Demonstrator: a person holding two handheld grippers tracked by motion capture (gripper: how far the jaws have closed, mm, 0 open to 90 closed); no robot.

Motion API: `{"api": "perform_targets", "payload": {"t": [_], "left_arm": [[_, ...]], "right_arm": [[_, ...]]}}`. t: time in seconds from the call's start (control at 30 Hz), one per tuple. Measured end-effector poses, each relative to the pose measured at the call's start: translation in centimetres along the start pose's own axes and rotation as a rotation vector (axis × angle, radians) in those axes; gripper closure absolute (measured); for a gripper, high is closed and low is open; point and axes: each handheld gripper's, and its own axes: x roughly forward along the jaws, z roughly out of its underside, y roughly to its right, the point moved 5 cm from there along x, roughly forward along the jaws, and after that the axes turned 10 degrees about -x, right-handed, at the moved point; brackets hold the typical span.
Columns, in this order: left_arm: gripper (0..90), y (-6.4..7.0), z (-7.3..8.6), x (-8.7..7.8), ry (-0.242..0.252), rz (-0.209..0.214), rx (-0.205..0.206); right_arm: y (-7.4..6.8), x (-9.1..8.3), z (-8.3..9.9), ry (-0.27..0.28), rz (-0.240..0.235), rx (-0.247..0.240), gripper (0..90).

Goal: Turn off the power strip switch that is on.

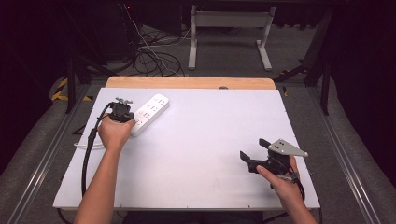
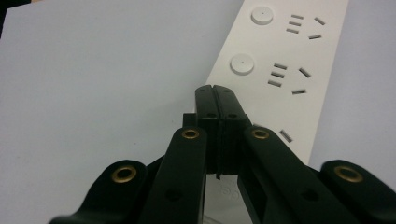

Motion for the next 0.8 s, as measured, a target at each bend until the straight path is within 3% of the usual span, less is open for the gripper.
{"api": "perform_targets", "payload": {"t": [0.23,0.6,0.8], "left_arm": [[90.0,0.04,-0.03,0.37,-0.002,0.036,-0.018],[90.0,0.24,0.03,0.62,-0.011,0.013,-0.014],[90.0,0.22,0.01,0.7,-0.011,0.03,-0.024]], "right_arm": [[-0.06,0.13,-0.01,-0.002,-0.003,-0.008,8.9],[-0.1,0.09,-0.1,-0.002,0.001,-0.002,9.0],[-0.19,0.11,-0.21,-0.001,-0.002,-0.005,9.1]]}}
